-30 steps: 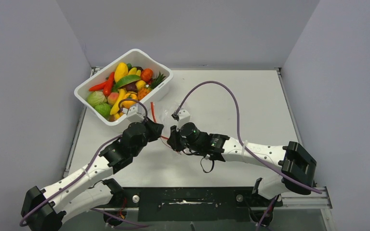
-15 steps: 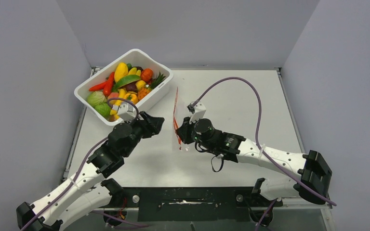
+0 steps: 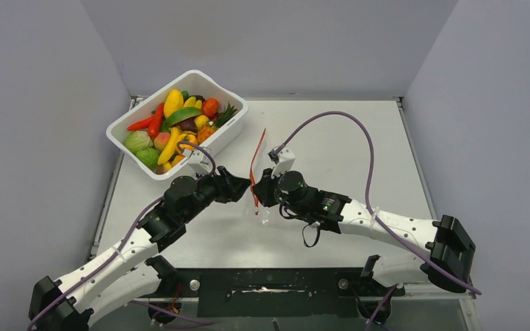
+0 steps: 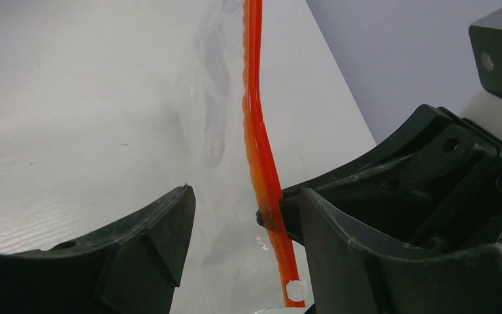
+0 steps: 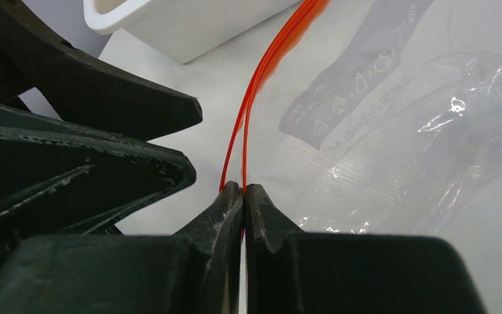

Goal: Place the food in the zip-top bag and seal the zipper
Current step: Open the zipper of the food storage bag, then pick up the fake fruit from the bin.

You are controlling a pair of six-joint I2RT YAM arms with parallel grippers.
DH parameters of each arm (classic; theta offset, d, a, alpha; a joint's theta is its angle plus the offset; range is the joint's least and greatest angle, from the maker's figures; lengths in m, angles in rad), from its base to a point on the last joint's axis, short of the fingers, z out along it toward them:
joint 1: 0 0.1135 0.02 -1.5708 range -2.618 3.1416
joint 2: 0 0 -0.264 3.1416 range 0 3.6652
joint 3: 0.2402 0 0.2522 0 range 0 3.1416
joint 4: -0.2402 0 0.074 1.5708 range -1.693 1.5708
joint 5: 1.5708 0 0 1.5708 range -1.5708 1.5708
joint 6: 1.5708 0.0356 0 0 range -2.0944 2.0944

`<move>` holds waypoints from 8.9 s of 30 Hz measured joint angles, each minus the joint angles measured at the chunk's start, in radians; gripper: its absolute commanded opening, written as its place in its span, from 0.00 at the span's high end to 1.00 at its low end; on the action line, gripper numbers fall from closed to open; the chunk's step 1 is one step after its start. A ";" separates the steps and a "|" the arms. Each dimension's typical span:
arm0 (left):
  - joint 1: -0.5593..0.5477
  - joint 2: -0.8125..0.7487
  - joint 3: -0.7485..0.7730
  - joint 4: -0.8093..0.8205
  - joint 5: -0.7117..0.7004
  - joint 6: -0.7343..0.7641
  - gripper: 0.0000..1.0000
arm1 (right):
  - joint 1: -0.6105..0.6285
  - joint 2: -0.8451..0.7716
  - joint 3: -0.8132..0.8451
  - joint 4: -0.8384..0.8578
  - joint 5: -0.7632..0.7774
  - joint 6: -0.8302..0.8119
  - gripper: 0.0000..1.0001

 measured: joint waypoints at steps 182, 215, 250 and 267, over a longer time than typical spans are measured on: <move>0.553 0.605 0.544 -0.278 0.069 0.498 0.41 | -0.446 0.036 0.010 -0.186 -0.326 -0.066 1.00; 0.659 1.125 1.080 -0.343 0.103 1.103 0.34 | -0.461 0.020 0.050 -0.189 -0.417 -0.060 1.00; 0.670 1.334 1.267 -0.422 0.140 1.286 0.31 | -0.461 0.046 0.106 -0.217 -0.402 -0.045 1.00; 0.676 1.398 1.308 -0.442 0.157 1.333 0.31 | -0.461 0.046 0.106 -0.218 -0.394 -0.049 1.00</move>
